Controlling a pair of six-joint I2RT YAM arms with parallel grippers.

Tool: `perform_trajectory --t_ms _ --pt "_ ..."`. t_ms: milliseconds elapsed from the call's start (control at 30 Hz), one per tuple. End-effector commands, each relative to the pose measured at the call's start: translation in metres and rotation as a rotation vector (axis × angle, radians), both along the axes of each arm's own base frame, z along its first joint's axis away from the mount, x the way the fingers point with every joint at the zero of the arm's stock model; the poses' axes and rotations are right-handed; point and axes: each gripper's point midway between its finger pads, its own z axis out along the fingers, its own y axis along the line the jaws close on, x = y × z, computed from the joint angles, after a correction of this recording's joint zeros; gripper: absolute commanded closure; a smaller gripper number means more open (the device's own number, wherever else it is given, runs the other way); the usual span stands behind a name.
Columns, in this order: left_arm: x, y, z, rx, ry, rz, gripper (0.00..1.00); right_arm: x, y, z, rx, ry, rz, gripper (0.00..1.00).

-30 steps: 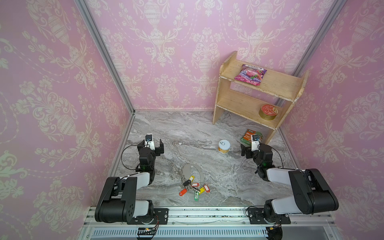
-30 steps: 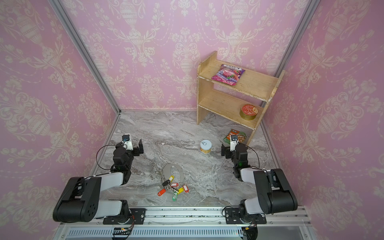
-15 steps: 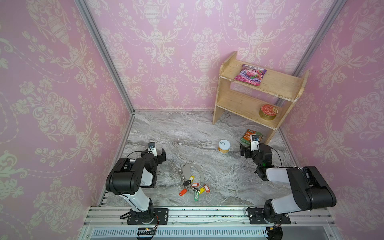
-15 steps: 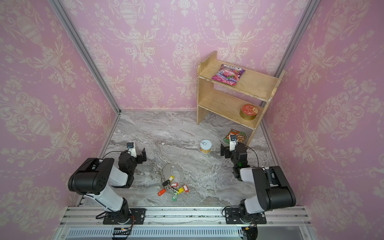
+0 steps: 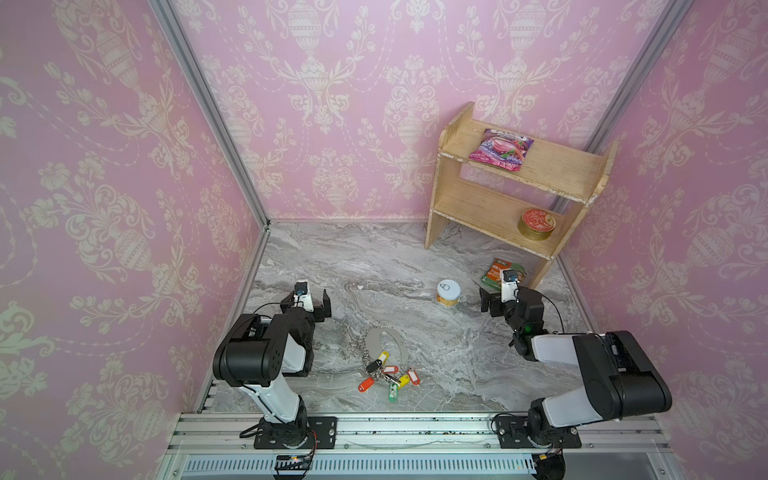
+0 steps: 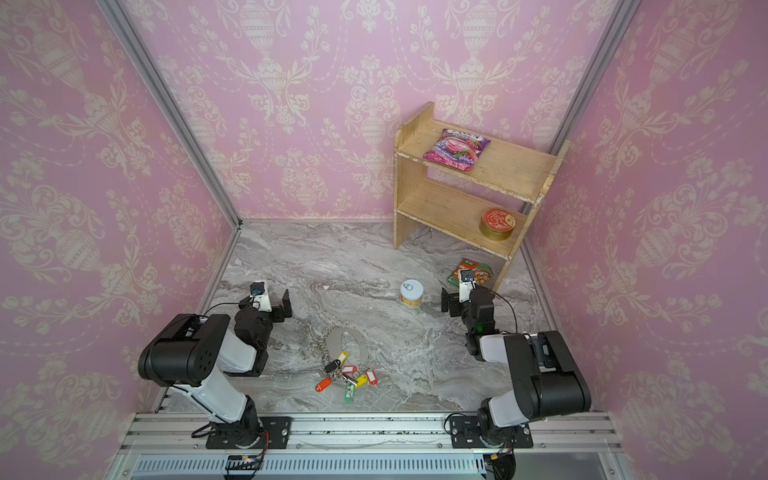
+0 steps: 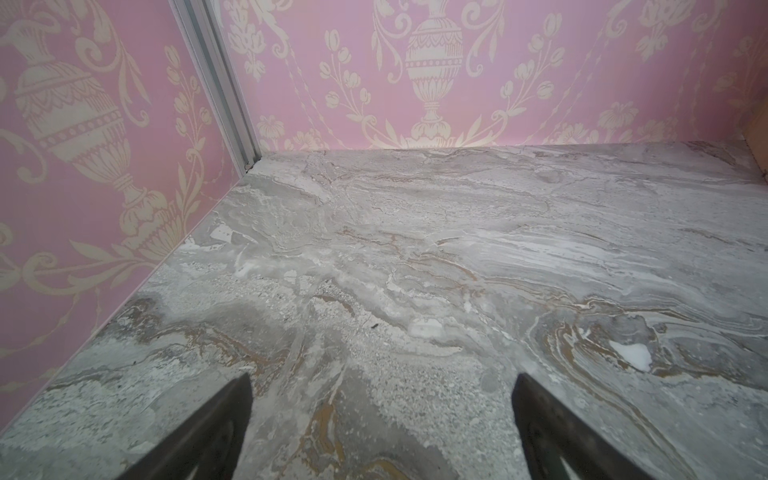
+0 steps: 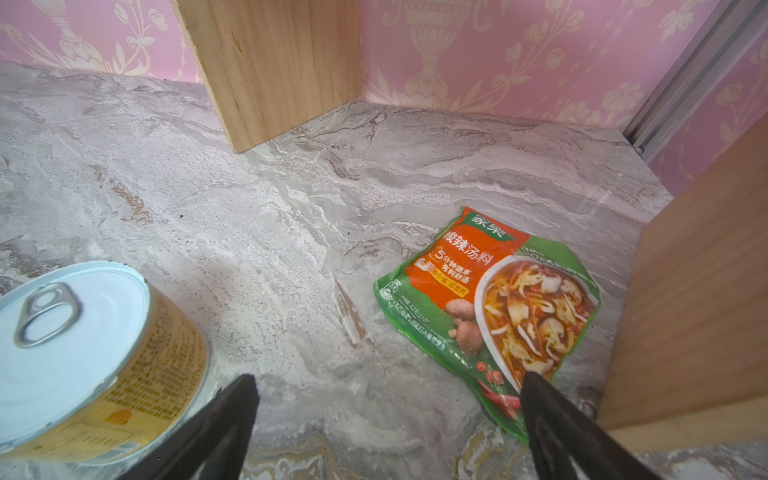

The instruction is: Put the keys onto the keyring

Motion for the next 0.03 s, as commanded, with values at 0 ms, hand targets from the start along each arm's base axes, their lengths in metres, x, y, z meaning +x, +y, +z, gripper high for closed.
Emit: perform_trajectory --t_ms 0 --pt "0.0021 0.0031 0.0069 -0.009 -0.027 0.015 0.01 0.0054 -0.0038 0.0037 0.021 -0.004 -0.022 0.00"
